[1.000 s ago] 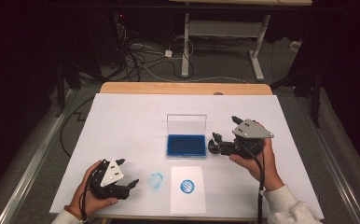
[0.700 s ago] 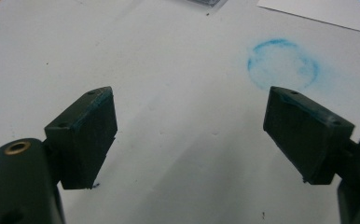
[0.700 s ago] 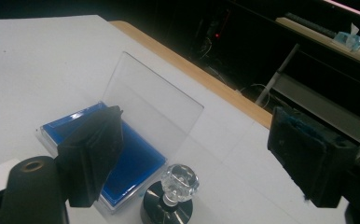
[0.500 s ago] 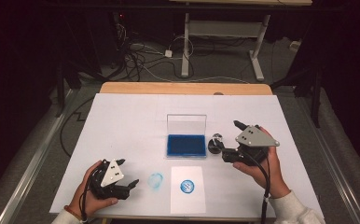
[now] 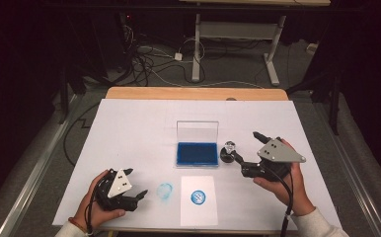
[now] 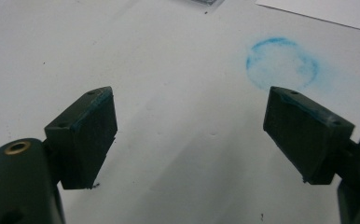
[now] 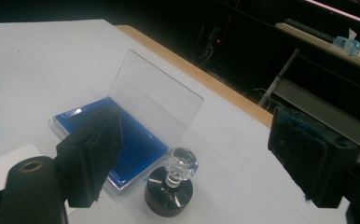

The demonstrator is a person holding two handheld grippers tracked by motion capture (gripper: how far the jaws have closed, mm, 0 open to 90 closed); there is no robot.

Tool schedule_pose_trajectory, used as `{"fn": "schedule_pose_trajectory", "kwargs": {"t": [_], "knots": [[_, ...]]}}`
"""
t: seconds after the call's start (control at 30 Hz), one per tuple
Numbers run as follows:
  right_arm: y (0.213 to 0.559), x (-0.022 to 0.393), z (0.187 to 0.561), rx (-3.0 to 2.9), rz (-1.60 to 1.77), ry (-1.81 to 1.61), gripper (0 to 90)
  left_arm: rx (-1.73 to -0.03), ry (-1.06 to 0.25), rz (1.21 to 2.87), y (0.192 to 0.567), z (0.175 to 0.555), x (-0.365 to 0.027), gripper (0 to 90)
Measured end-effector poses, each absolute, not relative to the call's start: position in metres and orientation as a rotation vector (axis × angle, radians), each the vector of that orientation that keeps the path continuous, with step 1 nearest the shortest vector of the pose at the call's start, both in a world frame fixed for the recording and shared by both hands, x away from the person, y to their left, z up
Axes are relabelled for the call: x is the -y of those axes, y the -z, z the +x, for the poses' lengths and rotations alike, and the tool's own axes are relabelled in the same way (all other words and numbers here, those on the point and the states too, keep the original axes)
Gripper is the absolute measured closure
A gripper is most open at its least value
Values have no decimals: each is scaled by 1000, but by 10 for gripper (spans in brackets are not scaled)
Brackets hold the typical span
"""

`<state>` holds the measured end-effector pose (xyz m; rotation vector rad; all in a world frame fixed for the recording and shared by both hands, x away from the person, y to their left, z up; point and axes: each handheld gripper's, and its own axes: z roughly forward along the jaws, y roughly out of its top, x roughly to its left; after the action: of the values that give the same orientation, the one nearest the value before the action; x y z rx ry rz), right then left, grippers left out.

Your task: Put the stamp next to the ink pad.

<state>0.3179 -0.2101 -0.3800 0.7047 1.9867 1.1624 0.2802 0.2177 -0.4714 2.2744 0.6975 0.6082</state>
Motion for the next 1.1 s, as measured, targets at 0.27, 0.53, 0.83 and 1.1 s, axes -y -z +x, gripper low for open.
{"fn": "schedule_pose_trajectory", "kwargs": {"t": [0.27,0.53,0.83,1.1], "knots": [[385,217,311,-1976,692,-1147,182,-700,-610,2273,472,280,-218,171],[394,222,306,-1961,685,-1131,182,-702,-604,2268,471,280,-218,171],[410,233,302,-1919,732,-1120,160,-701,-604,2267,471,280,-218,171],[424,244,296,-1918,731,-1136,159,-702,-602,2266,471,281,-218,171]]}}
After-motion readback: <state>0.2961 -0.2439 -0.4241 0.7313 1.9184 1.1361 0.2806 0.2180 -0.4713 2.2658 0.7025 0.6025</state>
